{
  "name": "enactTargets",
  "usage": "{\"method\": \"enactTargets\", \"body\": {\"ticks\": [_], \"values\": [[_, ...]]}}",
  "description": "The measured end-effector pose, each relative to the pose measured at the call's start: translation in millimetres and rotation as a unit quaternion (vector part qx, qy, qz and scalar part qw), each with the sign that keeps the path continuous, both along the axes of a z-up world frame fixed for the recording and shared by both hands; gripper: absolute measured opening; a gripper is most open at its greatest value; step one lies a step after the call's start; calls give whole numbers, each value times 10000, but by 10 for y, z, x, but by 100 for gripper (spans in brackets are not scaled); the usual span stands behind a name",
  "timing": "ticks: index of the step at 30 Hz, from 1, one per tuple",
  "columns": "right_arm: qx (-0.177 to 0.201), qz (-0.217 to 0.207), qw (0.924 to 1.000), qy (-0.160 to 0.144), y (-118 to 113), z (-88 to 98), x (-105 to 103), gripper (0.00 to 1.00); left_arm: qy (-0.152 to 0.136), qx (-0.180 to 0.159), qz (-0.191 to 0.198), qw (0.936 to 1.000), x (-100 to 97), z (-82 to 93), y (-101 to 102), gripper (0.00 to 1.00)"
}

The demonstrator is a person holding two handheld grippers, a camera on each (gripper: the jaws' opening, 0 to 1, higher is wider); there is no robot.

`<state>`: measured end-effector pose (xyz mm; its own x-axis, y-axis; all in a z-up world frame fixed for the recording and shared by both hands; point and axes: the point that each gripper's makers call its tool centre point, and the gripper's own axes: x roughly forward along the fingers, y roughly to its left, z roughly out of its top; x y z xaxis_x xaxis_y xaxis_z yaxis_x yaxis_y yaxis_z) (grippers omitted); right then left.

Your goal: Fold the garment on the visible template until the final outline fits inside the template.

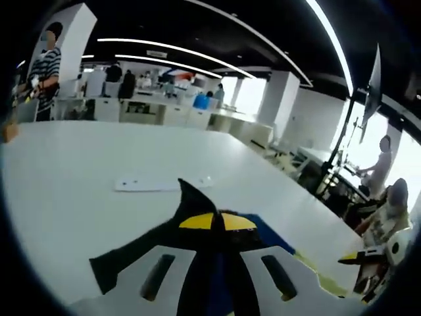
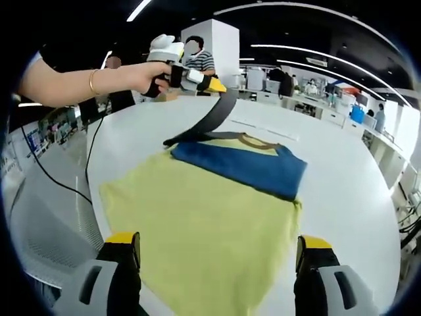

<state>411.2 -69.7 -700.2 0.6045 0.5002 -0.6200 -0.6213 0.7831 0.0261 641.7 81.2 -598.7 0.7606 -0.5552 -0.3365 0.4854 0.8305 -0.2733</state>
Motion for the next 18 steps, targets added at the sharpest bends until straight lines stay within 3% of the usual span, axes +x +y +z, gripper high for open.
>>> {"method": "enactTargets", "body": {"ticks": [6, 18], "values": [[-25, -66, 10000, 65, -56, -48, -27, 98, 42, -91, -51, 9999, 50, -17, -177, 0], [-53, -124, 9999, 96, -95, -65, -29, 97, -23, -12, -525, 9986, 2, -58, -585, 0]]}}
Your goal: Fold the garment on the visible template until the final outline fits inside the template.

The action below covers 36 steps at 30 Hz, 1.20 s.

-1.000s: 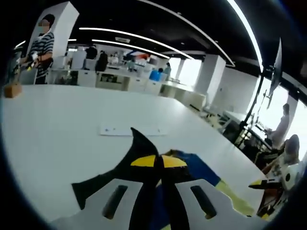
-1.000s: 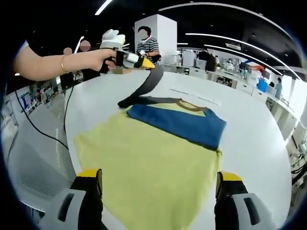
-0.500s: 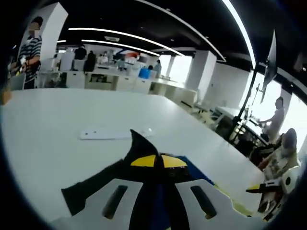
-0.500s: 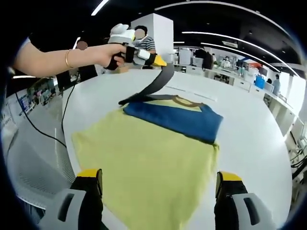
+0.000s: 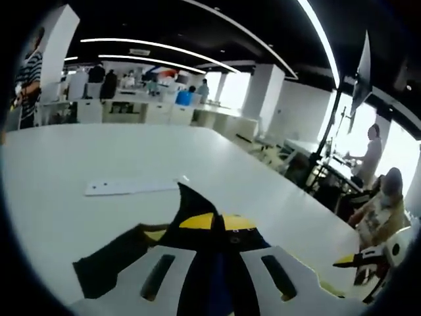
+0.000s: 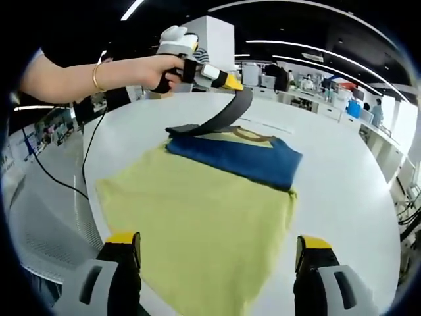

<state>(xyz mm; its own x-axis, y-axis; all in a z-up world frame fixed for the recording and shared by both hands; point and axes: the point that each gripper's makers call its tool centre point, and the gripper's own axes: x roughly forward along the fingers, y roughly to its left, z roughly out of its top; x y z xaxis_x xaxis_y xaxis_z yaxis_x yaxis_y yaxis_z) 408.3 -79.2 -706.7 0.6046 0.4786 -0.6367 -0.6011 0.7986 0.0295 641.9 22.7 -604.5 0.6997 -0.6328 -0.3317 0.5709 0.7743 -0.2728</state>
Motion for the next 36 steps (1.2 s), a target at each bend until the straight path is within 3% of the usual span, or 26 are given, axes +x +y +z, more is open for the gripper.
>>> {"method": "enactTargets", "body": {"ticks": [11, 19, 29, 36], "values": [[-47, -57, 10000, 37, -51, -28, -17, 97, -108, -101, -583, 9982, -196, 0, -420, 0], [-38, -60, 10000, 40, -49, -37, -28, 98, -249, -25, -1196, 9925, -449, -26, -722, 0], [-30, -87, 9999, 58, -69, -59, -48, 98, -99, 221, -1777, 9838, -753, -336, -1014, 0], [-11, -116, 9999, 60, -84, -65, -52, 98, 134, 539, -1802, 9821, -794, -661, -1068, 0]]}}
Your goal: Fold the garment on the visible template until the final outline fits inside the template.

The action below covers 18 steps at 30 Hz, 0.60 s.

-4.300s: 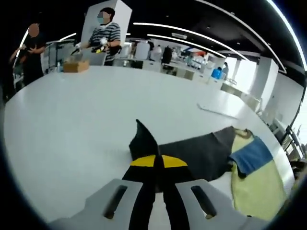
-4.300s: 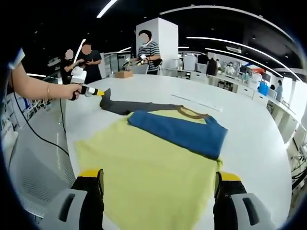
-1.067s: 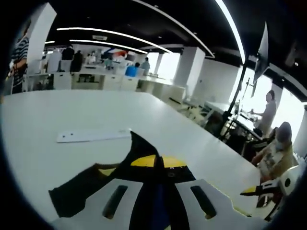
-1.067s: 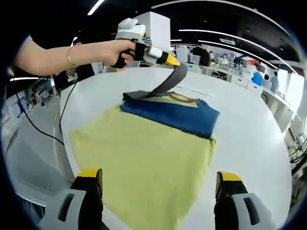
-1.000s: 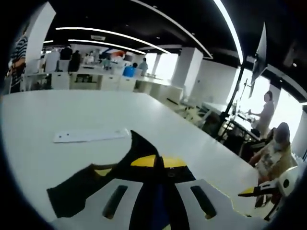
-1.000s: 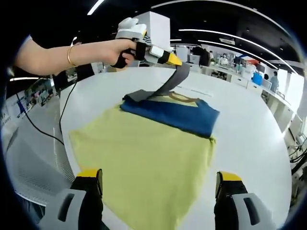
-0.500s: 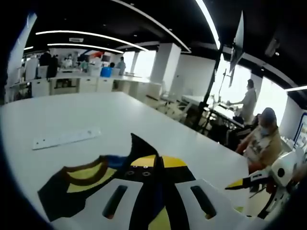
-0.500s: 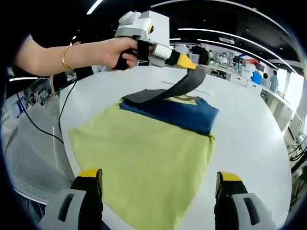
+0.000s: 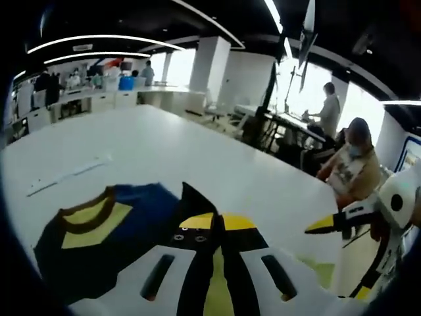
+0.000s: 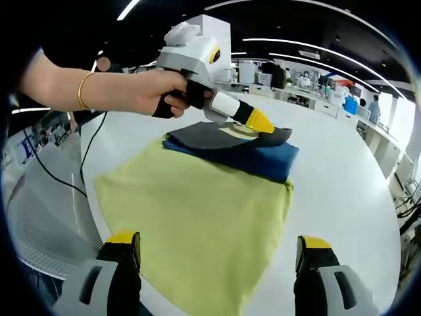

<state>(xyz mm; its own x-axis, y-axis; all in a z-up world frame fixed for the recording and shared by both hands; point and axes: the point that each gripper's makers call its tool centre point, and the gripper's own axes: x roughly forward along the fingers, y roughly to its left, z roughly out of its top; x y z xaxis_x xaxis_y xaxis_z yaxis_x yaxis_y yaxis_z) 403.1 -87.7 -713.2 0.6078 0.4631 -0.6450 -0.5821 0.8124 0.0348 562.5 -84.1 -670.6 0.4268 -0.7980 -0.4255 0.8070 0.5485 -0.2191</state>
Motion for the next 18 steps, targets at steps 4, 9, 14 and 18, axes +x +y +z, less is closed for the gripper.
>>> {"method": "enactTargets", "body": {"ticks": [4, 9, 14, 18], "values": [[-9, -14, 10000, 10, -21, -14, -8, 98, 332, -67, 31, 9994, -67, -111, -65, 0], [17, -64, 10000, 11, -51, -20, -13, 98, 335, 45, -327, 9989, -191, -211, -140, 2], [16, -41, 10000, 11, -56, -26, -7, 98, 196, -80, -400, 9990, -238, -162, -143, 23], [37, 38, 10000, 15, -37, -18, 17, 99, 46, -177, -376, 9991, -208, -79, -67, 44]]}}
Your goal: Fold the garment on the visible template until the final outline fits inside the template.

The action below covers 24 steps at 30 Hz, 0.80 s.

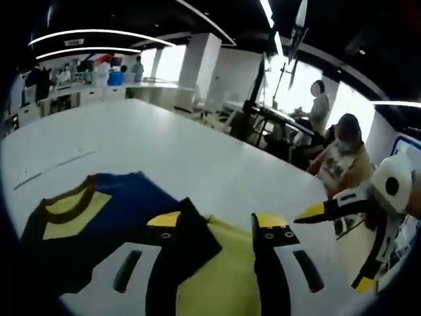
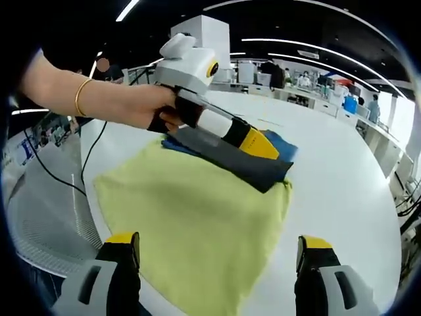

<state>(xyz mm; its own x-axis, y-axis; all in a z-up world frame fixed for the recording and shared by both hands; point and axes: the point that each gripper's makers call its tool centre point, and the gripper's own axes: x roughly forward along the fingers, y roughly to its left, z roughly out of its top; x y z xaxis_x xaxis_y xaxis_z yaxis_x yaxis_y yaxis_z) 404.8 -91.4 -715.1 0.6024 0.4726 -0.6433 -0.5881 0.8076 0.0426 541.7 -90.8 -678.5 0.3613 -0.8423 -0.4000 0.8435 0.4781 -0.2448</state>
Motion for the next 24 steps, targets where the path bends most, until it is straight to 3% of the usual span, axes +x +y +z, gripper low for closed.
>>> {"method": "enactTargets", "body": {"ticks": [3, 5, 8, 12, 16, 24], "values": [[122, 61, 9999, 32, 31, 23, 24, 99, -133, -90, 94, 9998, 44, 74, 73, 59], [193, 91, 9998, 50, 44, 36, 43, 99, -154, -126, 118, 9997, 56, 108, 127, 64], [239, 148, 9996, 79, 57, 52, 58, 99, -4, -250, 171, 9995, 58, 139, 199, 74], [315, 288, 9991, 65, 75, 101, 75, 99, -105, -328, 142, 9993, 42, 221, 307, 92], [332, 466, 9983, 63, 111, 139, 67, 99, -364, -182, -24, 9992, 0, 278, 491, 99], [396, 878, 9952, 158, 181, 197, -5, 99, -532, -30, -66, 9986, -159, 344, 873, 99]]}}
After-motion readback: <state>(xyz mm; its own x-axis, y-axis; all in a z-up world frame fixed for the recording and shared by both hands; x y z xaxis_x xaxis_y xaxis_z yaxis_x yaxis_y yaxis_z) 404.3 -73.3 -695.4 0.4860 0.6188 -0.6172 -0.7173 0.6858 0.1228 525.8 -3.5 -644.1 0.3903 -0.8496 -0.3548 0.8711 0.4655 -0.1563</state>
